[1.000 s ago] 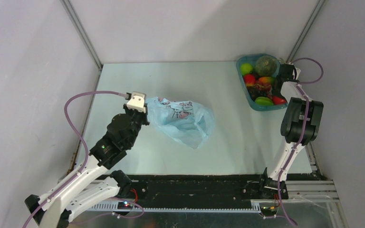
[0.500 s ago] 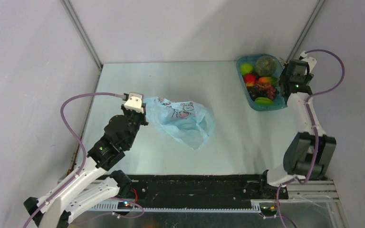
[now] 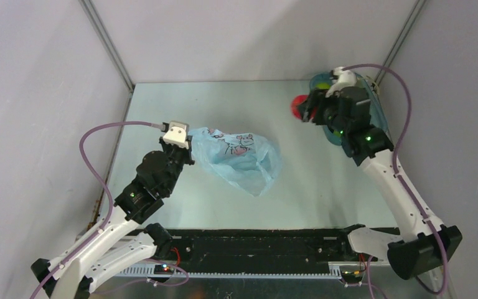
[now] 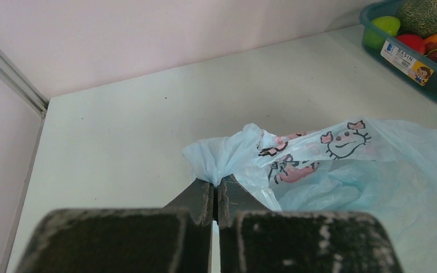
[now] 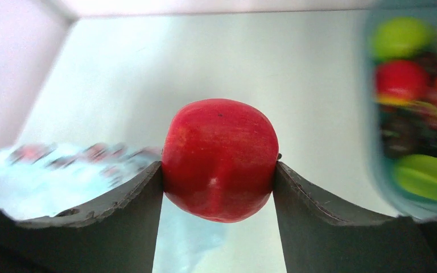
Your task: Place the fake fruits into the plastic bag and tie a complex knot
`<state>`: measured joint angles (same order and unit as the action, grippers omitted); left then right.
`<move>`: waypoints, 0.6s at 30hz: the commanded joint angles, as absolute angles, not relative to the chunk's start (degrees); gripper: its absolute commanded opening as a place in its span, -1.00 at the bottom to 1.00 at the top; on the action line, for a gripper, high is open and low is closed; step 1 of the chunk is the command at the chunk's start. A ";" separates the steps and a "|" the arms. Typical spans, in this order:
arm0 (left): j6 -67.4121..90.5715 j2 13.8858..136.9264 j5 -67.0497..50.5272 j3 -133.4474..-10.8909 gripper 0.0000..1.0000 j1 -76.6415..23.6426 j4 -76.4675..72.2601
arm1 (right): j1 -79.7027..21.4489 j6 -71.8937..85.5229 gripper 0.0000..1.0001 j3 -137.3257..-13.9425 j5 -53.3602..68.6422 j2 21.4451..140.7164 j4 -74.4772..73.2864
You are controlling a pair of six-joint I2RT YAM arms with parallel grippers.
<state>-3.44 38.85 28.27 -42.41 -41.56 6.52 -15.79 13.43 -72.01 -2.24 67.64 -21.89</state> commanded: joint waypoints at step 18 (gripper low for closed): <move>-3.40 38.40 28.41 -42.52 -1.00 -41.35 4.25 | -54.31 10.13 -0.28 -79.78 -7.90 87.99 -23.08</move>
